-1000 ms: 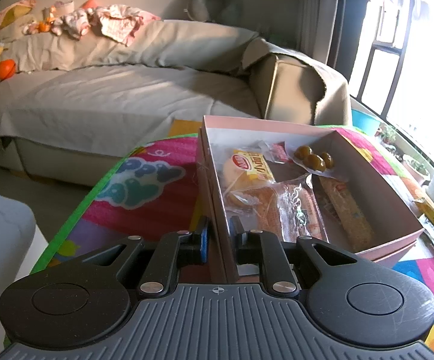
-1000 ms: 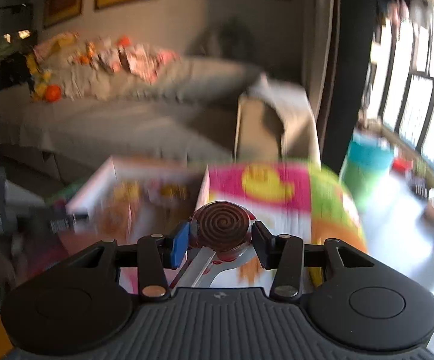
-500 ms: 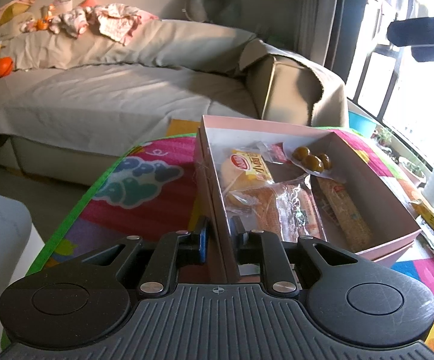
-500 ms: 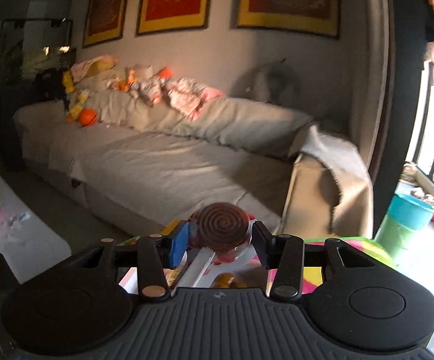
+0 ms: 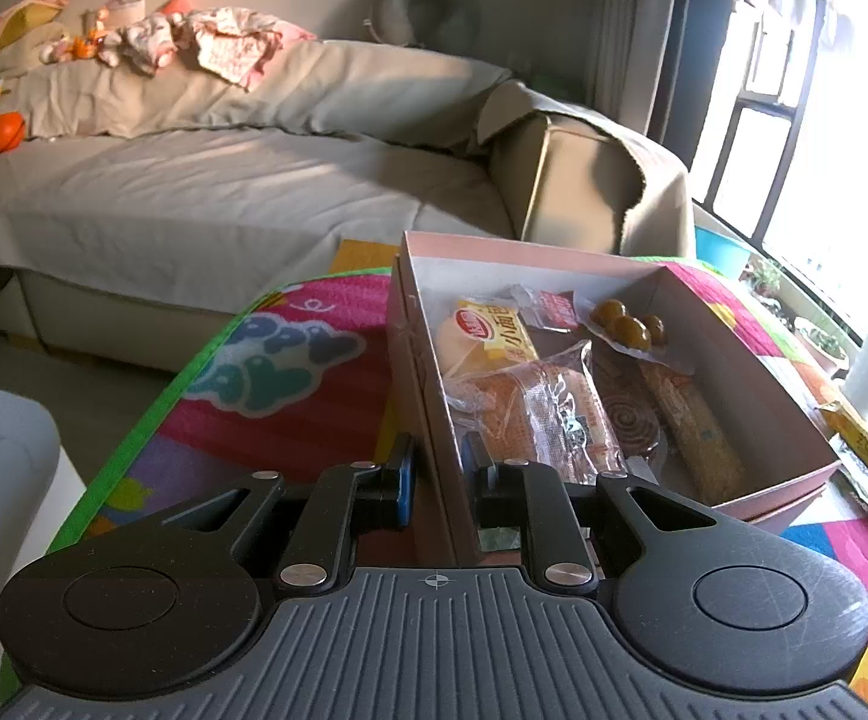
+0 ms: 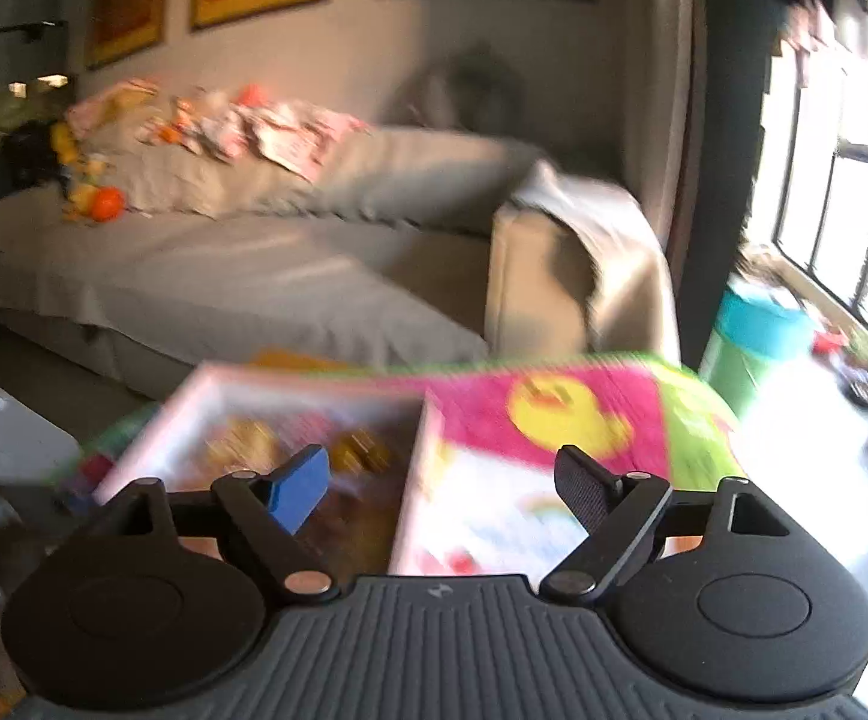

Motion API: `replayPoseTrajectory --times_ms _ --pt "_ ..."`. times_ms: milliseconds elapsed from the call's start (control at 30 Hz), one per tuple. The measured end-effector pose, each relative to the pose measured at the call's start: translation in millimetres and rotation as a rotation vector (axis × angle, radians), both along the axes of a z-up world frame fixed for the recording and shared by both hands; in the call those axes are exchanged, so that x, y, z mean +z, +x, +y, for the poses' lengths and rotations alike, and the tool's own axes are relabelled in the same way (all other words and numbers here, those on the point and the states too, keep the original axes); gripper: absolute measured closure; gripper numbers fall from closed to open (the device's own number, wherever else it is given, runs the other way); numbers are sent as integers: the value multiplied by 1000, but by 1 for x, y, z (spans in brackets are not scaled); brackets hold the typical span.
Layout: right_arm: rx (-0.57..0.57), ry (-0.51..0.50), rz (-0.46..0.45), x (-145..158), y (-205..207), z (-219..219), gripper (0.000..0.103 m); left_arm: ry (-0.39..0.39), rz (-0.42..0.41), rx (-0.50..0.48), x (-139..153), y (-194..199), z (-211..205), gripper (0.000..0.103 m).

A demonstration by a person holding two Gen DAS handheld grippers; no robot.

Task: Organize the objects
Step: 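Lower the swirl lollipop into the pink box and open the right tool, then move the right tool to the clear packet of dark sticks and grasp it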

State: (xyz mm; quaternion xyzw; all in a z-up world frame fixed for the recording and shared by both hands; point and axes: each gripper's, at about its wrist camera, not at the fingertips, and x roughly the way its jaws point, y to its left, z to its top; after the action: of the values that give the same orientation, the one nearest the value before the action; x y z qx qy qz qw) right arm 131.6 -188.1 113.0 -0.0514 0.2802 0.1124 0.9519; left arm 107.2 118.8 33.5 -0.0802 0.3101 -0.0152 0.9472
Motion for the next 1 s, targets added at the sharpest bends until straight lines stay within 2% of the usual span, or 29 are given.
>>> replayPoseTrajectory --times_ms 200,433,600,900,1000 --pt "-199 -57 113 -54 -15 -67 17 0 0 1 0 0 0 84" --pt "-331 11 214 -90 -30 -116 17 2 2 5 1 0 -1 84" --pt "-301 48 232 -98 -31 -106 17 3 3 5 1 -1 0 84" --pt "-210 -65 125 -87 -17 -78 18 3 4 8 1 -4 0 84" --pt "-159 -70 113 -83 -8 -73 22 3 4 7 1 -4 0 84"
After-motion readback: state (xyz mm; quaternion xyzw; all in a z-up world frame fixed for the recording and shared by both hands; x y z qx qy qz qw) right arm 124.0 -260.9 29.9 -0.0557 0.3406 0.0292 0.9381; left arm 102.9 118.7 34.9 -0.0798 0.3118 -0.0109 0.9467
